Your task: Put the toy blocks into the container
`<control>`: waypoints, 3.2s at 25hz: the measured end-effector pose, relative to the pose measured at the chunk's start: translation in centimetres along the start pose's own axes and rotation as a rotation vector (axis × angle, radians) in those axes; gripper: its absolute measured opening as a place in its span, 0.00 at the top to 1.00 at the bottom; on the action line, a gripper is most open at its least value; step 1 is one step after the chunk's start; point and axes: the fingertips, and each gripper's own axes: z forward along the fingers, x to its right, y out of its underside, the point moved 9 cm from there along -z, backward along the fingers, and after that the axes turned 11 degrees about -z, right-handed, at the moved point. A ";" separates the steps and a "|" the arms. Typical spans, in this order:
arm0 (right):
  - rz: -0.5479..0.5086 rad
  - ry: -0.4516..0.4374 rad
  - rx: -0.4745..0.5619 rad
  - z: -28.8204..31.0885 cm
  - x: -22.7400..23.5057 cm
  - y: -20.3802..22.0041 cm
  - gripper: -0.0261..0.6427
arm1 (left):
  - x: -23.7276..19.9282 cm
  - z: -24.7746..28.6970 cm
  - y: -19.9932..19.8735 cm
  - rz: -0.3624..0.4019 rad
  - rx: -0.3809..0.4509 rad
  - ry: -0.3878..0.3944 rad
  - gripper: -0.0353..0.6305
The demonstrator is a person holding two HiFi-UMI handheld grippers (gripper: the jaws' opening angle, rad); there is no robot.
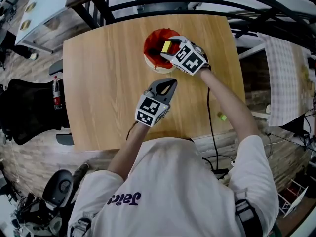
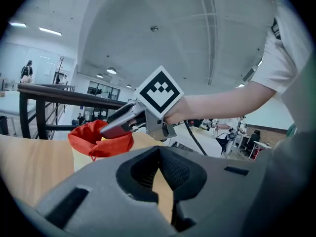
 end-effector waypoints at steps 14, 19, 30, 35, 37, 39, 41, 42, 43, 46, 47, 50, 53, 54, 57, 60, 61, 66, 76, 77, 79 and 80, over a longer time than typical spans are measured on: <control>0.311 0.208 0.192 -8.0 -3.1 4.0 0.56 | 0.9 1.9 1.4 -0.022 -0.065 0.078 0.94; 0.466 0.312 0.181 -12.7 -7.3 9.4 0.56 | 3.4 3.7 2.9 -0.001 -0.115 0.160 0.94; 0.919 0.692 0.077 -19.0 -19.7 22.1 0.56 | 9.1 8.0 6.8 0.050 -0.225 0.307 0.94; 1.082 0.794 0.040 -20.0 -24.9 26.2 0.56 | 11.7 9.1 8.7 0.068 -0.270 0.358 0.94; 1.112 0.829 -0.001 -20.2 -26.7 27.6 0.56 | 12.6 9.4 9.4 0.078 -0.288 0.377 0.94; 1.143 0.856 -0.035 -20.3 -28.3 28.7 0.56 | 13.5 9.8 10.0 0.084 -0.304 0.393 0.94; 1.179 0.869 -0.056 -20.1 -29.6 29.9 0.56 | 14.1 10.1 10.4 0.088 -0.314 0.404 0.94; 1.195 0.876 -0.065 -20.0 -30.2 30.5 0.56 | 14.4 10.2 10.6 0.092 -0.319 0.409 0.94; 1.209 0.885 -0.077 -19.9 -30.7 31.0 0.56 | 14.8 10.3 10.7 0.097 -0.323 0.413 0.94; 1.237 0.930 -0.130 -19.6 -31.8 32.5 0.56 | 15.6 10.7 11.0 0.117 -0.337 0.426 0.94; 1.248 0.947 -0.147 -19.5 -32.0 33.0 0.56 | 15.8 10.7 11.1 0.123 -0.341 0.428 0.94; 1.286 0.988 -0.176 -19.1 -32.4 34.4 0.56 | 16.4 10.9 11.4 0.133 -0.348 0.431 0.94; 1.319 1.011 -0.185 -18.6 -32.3 35.7 0.56 | 16.8 11.0 11.7 0.141 -0.357 0.430 0.94; 1.326 1.015 -0.189 -18.4 -32.1 36.0 0.56 | 16.9 11.0 11.8 0.144 -0.360 0.429 0.94; 1.334 1.015 -0.208 -18.0 -31.6 37.0 0.56 | 17.0 11.0 12.0 0.154 -0.372 0.424 0.94; 1.331 1.007 -0.235 -17.9 -31.3 37.5 0.67 | 17.0 10.8 12.1 0.157 -0.379 0.419 0.94; 1.329 1.006 -0.244 -18.0 -31.3 37.6 0.75 | 17.0 10.8 12.1 0.156 -0.379 0.417 0.94; 1.303 0.993 -0.258 -18.5 -30.4 37.0 0.76 | 16.9 10.6 11.4 0.152 -0.354 0.409 0.94; 1.104 0.955 -0.126 -20.5 -24.8 30.6 0.76 | 14.8 8.9 8.0 0.121 -0.243 0.333 0.94; 1.082 0.946 -0.108 -20.5 -24.1 29.6 0.76 | 14.5 8.6 7.6 0.116 -0.230 0.324 0.94; 1.031 0.928 -0.069 -20.5 -22.6 27.5 0.76 | 13.7 7.9 6.8 0.109 -0.200 0.303 0.94; 1.003 0.919 -0.049 -20.4 -21.8 26.5 0.76 | 13.3 7.6 6.4 0.106 -0.184 0.290 0.94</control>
